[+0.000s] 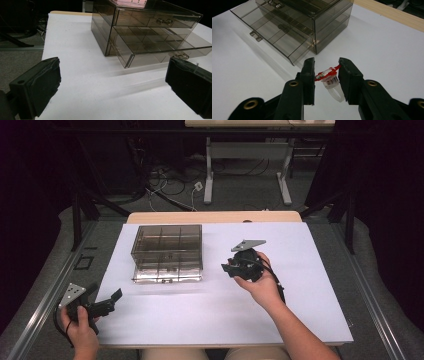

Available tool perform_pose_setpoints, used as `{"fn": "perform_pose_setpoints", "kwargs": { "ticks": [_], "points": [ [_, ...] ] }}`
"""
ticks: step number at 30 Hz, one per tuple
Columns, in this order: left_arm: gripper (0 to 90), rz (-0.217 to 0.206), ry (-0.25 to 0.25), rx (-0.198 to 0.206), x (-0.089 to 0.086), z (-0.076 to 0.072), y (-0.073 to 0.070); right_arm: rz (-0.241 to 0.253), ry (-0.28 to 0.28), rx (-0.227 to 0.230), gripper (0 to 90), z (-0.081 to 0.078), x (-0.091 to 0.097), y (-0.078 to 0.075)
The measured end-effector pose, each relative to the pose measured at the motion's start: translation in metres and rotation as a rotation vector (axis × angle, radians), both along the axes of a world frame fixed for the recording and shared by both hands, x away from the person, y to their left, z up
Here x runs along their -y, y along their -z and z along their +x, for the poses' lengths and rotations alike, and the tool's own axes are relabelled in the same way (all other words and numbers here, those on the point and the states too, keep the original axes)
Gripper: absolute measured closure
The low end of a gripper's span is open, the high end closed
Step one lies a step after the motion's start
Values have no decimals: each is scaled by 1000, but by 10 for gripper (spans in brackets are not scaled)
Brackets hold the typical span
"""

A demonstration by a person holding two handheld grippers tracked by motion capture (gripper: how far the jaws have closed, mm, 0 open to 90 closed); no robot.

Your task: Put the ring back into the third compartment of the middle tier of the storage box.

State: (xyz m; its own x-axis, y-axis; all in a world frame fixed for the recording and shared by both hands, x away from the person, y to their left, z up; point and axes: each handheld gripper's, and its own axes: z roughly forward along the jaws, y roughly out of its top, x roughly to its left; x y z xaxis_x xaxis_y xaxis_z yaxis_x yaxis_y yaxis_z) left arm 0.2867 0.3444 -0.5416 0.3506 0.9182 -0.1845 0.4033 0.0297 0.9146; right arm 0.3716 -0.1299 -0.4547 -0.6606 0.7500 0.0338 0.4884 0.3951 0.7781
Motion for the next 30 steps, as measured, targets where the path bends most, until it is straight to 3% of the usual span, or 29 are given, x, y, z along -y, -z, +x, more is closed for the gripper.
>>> {"fn": "perform_pose_setpoints", "kwargs": {
  "ticks": [13, 30],
  "points": [
    [4, -3, 2, 2, 0, 0, 0, 13, -14, 7, 666, 7, -18, -2],
    [4, 1, 3, 0, 0, 0, 0, 19, -15, 3, 667, 13, -28, -2]
  ]
}}
